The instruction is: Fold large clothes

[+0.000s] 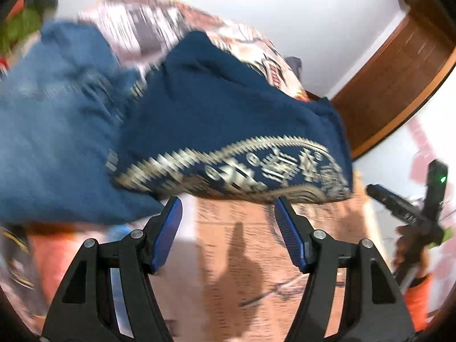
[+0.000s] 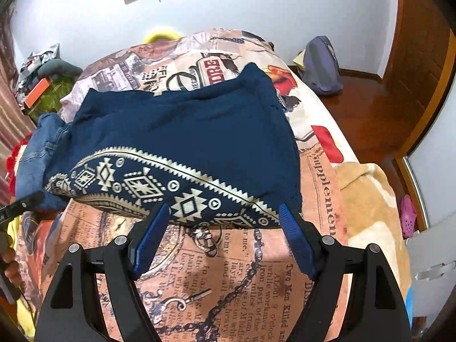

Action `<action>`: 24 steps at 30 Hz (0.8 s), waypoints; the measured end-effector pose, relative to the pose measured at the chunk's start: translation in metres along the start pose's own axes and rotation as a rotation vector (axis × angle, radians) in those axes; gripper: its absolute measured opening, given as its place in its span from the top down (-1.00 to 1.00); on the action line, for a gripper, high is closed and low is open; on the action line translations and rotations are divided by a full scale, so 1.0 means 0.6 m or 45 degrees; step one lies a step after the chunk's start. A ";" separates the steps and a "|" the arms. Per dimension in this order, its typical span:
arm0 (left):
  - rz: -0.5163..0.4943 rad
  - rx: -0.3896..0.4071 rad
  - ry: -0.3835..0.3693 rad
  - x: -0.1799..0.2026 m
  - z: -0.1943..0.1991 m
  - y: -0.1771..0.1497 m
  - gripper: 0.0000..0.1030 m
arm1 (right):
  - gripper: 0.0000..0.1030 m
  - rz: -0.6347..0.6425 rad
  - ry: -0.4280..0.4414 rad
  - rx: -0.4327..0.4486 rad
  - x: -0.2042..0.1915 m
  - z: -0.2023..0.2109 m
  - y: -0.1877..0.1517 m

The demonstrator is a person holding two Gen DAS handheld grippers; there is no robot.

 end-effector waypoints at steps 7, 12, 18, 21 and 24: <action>0.355 -0.044 -0.174 -0.026 -0.062 -0.004 -0.29 | -0.48 0.041 0.009 0.004 -0.014 -0.003 -0.005; 0.439 0.036 -0.114 -0.056 -0.087 0.014 -0.29 | -0.48 0.019 0.011 -0.012 -0.012 -0.013 -0.010; 0.430 0.138 0.042 -0.059 -0.111 0.041 -0.32 | -0.48 -0.016 0.017 -0.045 -0.008 -0.034 -0.019; 0.432 0.154 0.111 -0.058 -0.126 0.057 -0.32 | -0.48 -0.021 0.018 -0.057 -0.010 -0.040 -0.022; 0.464 0.173 0.185 -0.051 -0.144 0.066 -0.29 | -0.48 -0.017 0.018 -0.059 -0.014 -0.040 -0.024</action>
Point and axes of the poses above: each gripper's, at about its wrist camera, not at the fingertips, and z roughly against the way its jaws point, x to its right, y to its top, the point moved 7 cm from there along -z, roughly the way its jaws point, and after that the axes turned 9 degrees about x, right-handed, at the moved point
